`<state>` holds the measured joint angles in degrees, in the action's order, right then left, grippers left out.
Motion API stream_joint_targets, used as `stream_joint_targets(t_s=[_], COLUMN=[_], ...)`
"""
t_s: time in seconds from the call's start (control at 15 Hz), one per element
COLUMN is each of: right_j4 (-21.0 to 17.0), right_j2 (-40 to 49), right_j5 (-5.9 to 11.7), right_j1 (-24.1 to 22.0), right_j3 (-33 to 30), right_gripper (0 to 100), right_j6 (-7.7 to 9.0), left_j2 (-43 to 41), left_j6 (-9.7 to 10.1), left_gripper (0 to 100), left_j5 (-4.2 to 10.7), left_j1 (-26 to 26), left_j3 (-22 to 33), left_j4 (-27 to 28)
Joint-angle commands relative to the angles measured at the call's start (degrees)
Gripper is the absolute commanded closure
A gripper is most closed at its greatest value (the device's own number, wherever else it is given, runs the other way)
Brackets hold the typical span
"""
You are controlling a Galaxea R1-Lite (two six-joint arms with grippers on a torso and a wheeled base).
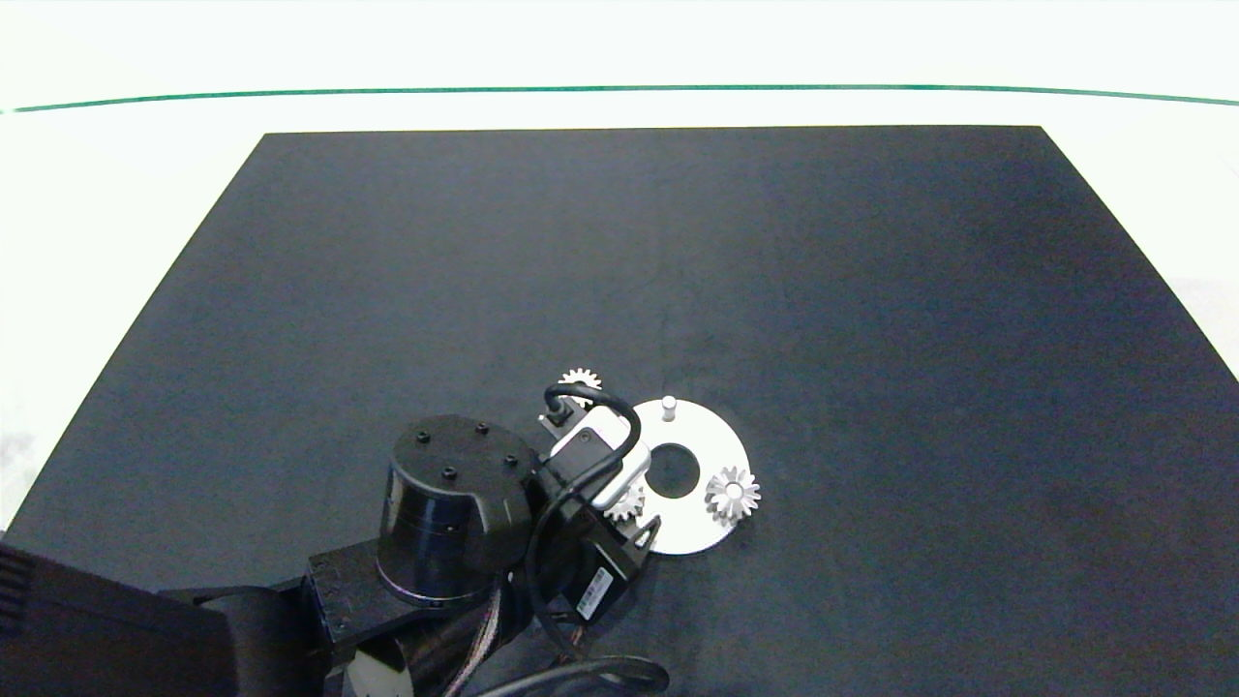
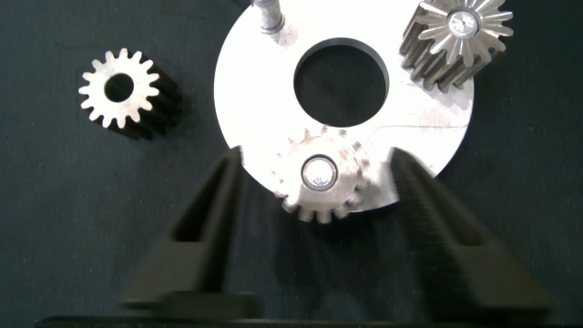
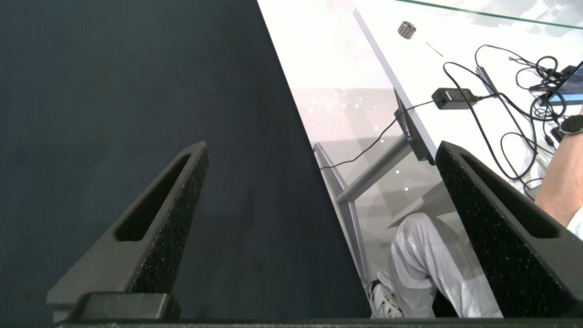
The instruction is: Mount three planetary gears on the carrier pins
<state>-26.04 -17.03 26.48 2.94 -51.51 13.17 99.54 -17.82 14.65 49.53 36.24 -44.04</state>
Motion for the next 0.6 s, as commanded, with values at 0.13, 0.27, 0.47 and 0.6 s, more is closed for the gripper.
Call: stream_joint_targets(t_s=[0.13, 0.27, 0.47, 0.6], right_j4=[-0.24, -0.15, -0.15, -0.24], right_j2=[-0.02, -0.11, 0.07, -0.02], right_j5=[0.15, 0.15, 0.15, 0.15], right_j1=[0.14, 0.05, 0.05, 0.05], right_j3=[0.00, 0.00, -0.17, -0.61], right_gripper=[0, 0, 0, 0], right_j6=[0.11, 0.11, 0.19, 0.19], left_j2=[-6.99, -10.33, -8.75, -5.93], left_j6=[-0.81, -1.34, -2.74, -3.10], left_gripper=[0, 0, 0, 0], left_j5=[0.02, 0.02, -1.03, -3.14], left_j1=[-0.14, -0.40, -3.83, -5.85], left_j3=[1.90, 7.53, 13.94, 16.14], left_j4=[2.21, 12.40, 16.18, 16.10])
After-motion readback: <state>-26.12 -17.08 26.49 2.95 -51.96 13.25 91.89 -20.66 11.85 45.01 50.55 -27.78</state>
